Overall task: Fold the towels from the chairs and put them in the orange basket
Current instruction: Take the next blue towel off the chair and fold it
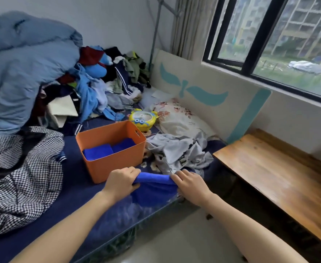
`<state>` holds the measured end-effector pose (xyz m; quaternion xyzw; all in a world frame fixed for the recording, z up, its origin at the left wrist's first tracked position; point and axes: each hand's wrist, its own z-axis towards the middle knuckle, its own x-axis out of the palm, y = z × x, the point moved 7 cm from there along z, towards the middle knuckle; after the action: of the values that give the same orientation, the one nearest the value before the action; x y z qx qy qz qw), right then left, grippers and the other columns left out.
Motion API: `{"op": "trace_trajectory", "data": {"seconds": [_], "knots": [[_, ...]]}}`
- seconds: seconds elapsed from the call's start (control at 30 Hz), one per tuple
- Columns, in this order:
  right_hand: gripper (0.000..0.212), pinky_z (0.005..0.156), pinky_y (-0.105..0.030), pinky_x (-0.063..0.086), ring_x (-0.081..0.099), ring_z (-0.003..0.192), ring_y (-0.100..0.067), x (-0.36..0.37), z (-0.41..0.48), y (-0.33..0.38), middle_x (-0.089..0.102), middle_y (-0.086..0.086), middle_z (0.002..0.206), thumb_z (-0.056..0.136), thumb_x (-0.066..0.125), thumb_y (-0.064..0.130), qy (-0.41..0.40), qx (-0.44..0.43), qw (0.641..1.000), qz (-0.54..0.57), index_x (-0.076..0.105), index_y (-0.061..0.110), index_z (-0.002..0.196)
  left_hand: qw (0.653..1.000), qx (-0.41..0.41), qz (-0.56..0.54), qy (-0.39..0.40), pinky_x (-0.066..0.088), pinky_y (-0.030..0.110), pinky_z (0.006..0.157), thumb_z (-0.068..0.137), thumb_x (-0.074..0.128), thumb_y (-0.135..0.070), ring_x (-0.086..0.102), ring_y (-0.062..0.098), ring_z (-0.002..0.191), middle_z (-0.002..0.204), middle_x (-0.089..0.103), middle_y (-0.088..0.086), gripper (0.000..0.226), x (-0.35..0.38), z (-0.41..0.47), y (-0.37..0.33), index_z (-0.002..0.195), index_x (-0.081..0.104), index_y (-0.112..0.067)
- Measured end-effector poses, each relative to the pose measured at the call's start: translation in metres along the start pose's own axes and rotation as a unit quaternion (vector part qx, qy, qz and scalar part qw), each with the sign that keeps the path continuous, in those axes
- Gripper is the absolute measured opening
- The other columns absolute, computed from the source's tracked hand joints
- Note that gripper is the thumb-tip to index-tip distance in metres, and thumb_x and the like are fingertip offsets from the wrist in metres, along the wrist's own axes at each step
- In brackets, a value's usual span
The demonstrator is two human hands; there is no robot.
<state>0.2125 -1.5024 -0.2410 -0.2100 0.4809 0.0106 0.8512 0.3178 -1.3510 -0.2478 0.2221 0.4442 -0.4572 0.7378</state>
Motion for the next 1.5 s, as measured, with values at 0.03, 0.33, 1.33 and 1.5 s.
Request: {"op": "trace_trajectory", "data": {"seconds": [0.03, 0.33, 1.33, 1.5], "knots": [[0.054, 0.049, -0.023, 0.046, 0.06, 0.064, -0.016, 0.008, 0.008, -0.015, 0.064, 0.002, 0.079, 0.057, 0.082, 0.02, 0.0, 0.006, 1.0, 0.01, 0.049, 0.018, 0.1, 1.0, -0.006, 0.006, 0.008, 0.04, 0.019, 0.037, 0.041, 0.085, -0.017, 0.058, 0.015, 0.046, 0.059, 0.061, -0.006, 0.037, 0.003, 0.012, 0.004, 0.072, 0.065, -0.018], [0.057, 0.044, -0.025, 0.045, 0.059, 0.062, -0.017, 0.103, 0.053, -0.077, 0.063, 0.001, 0.079, 0.054, 0.083, 0.018, 0.019, -0.05, 0.996, 0.066, 0.05, 0.017, 0.1, 0.997, -0.021, 0.068, 0.014, 0.04, 0.02, 0.035, 0.053, 0.06, -0.026, 0.056, 0.016, 0.044, 0.056, 0.059, -0.004, 0.02, 0.061, 0.061, 0.047, 0.07, 0.064, -0.016], [0.041, 0.04, -0.017, 0.042, 0.064, 0.063, -0.018, 0.296, 0.362, -0.15, 0.064, 0.002, 0.074, 0.064, 0.038, 0.028, 0.097, -0.133, 0.952, 0.26, 0.062, 0.016, 0.095, 0.948, -0.26, 0.174, 0.057, 0.04, 0.018, 0.041, 0.05, 0.083, -0.022, 0.063, 0.017, 0.053, 0.065, 0.064, -0.006, 0.032, 0.097, 0.18, 0.324, 0.077, 0.067, -0.017], [0.069, 0.082, -0.032, 0.044, 0.05, 0.114, -0.024, 0.343, 0.385, -0.156, 0.054, -0.007, 0.125, 0.076, 0.017, 0.042, 0.268, -0.096, 0.925, 0.253, 0.043, 0.014, 0.133, 0.919, -0.353, 0.05, 0.169, 0.047, 0.037, 0.067, 0.084, 0.052, -0.025, 0.06, 0.019, 0.082, 0.09, 0.062, -0.006, 0.013, 0.134, 0.186, 0.374, 0.093, 0.058, -0.018]]}}
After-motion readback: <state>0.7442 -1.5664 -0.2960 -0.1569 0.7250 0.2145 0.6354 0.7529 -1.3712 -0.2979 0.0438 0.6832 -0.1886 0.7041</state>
